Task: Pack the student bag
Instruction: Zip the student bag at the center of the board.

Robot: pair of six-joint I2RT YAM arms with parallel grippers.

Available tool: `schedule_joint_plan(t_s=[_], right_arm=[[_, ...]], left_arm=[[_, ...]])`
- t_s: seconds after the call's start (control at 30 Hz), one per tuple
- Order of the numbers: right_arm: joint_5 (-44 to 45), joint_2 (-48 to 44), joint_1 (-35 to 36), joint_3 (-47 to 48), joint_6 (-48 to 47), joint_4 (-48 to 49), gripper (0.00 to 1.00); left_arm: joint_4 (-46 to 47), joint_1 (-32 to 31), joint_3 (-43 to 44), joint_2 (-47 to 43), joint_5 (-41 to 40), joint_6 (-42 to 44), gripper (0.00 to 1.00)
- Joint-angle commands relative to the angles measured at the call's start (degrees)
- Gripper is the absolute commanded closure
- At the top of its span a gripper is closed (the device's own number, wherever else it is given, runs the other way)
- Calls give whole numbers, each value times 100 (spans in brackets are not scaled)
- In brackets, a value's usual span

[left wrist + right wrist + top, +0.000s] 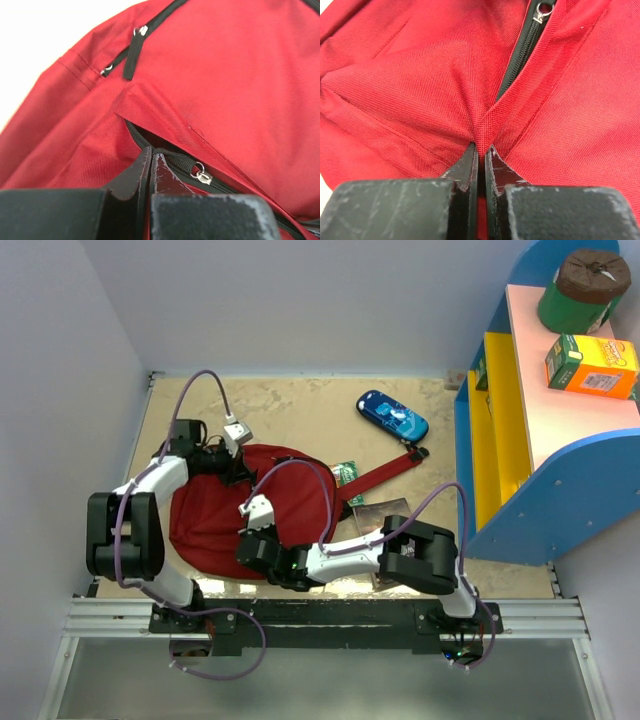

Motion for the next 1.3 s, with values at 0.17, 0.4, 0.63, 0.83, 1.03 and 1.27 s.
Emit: schedule_joint_plan(t_s=[0.17,0.4,0.63,0.83,1.03,1.27], right_arm=[[-345,-188,255,-91,394,-62,100],[-487,-205,272,-143,710,-202,100],[-732,-785,228,-1099,1062,289,100],[-908,-1058,220,-1593,1387,439,100],[-917,-979,158,-1479,1440,316,100],[-1005,-970,17,-1515,1440,334,100]], left_arm=[[2269,-47,398,584,-788,-916,100],[2377,-205,644,277,-396,-1217,100],[1207,-179,311,-478,116,-329,100],[945,-126,372,-655,256,31,100],[-443,-126,785,-269,687,1032,100],[-2276,-126,1314,101,916,2425,100]])
